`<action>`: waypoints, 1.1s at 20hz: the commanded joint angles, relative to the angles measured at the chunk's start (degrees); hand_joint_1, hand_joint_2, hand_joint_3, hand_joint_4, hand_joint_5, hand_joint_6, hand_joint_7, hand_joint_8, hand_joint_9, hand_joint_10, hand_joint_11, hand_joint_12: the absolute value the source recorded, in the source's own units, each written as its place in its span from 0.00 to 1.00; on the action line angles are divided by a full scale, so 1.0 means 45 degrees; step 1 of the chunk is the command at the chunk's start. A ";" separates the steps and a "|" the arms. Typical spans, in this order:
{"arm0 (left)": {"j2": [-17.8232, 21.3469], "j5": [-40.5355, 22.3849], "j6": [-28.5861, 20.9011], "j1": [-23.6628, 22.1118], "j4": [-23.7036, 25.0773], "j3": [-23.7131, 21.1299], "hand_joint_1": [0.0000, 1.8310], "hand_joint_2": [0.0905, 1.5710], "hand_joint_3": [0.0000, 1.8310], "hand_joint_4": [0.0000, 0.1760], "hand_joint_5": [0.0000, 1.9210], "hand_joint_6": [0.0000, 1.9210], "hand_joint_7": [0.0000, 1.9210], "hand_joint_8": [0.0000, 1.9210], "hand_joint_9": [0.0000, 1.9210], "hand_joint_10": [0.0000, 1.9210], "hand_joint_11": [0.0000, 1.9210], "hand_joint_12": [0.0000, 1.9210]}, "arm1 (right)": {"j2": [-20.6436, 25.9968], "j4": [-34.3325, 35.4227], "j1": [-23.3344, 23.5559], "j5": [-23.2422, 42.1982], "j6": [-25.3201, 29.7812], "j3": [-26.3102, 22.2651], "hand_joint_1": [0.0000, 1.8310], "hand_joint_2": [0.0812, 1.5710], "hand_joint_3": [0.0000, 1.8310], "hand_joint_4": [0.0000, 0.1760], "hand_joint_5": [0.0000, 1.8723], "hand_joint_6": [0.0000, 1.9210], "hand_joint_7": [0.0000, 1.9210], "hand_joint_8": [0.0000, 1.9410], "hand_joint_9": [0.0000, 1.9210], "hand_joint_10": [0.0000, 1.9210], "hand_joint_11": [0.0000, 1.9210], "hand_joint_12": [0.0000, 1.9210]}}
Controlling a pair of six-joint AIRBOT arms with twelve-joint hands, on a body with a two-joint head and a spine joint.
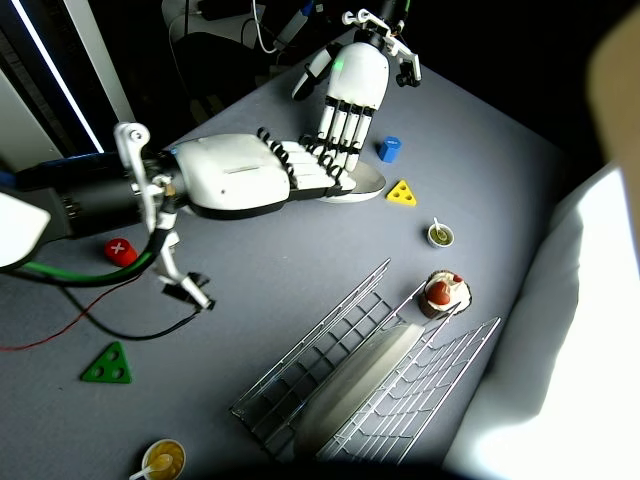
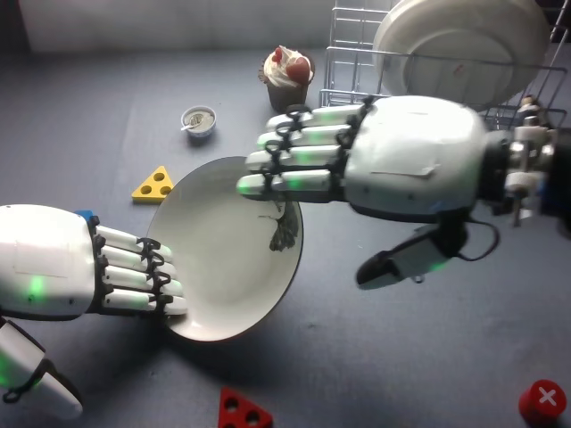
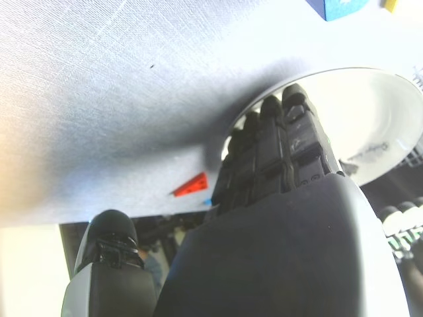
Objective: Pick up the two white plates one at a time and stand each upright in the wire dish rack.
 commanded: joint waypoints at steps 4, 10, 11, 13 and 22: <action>-0.0168 -0.0200 -0.0022 0.0076 0.0522 0.0075 0.00 0.65 0.00 0.00 0.07 0.00 0.08 0.01 0.08 0.01 0.09 0.01 | -0.0555 0.1288 -0.0346 0.1605 -0.1900 0.0339 0.58 0.51 0.00 0.00 0.14 0.01 0.11 0.00 0.09 0.00 0.10 0.02; -0.0225 -0.0188 -0.0022 0.0140 0.0412 0.0148 0.00 0.65 0.00 0.00 0.05 0.00 0.07 0.00 0.07 0.00 0.06 0.00 | -0.1153 0.1598 -0.0703 0.2674 -0.4627 0.0646 0.63 0.52 0.00 0.00 0.15 0.00 0.15 0.00 0.13 0.01 0.13 0.03; -0.0232 -0.0178 -0.0022 0.0152 0.0407 0.0145 0.00 0.65 0.00 0.00 0.05 0.00 0.07 0.00 0.07 0.00 0.06 0.00 | -0.1203 0.1750 -0.0749 0.2930 -0.5201 0.0579 0.64 0.53 0.00 0.00 0.16 0.01 0.16 0.01 0.14 0.01 0.13 0.03; -0.0232 -0.0177 -0.0022 0.0164 0.0391 0.0150 0.00 0.65 0.00 0.00 0.04 0.00 0.06 0.00 0.06 0.00 0.05 0.00 | -0.1302 0.2009 -0.0801 0.3186 -0.5821 0.0474 0.64 0.53 0.00 0.00 0.17 0.01 0.16 0.00 0.13 0.00 0.13 0.02; -0.0280 -0.0163 -0.0022 0.0202 0.0269 0.0256 0.00 0.65 0.00 0.00 0.03 0.00 0.06 0.00 0.06 0.00 0.07 0.01 | -0.2381 0.3055 -0.0957 0.3300 -0.6422 0.1308 0.68 0.55 0.00 0.00 0.22 0.00 0.18 0.00 0.15 0.00 0.15 0.03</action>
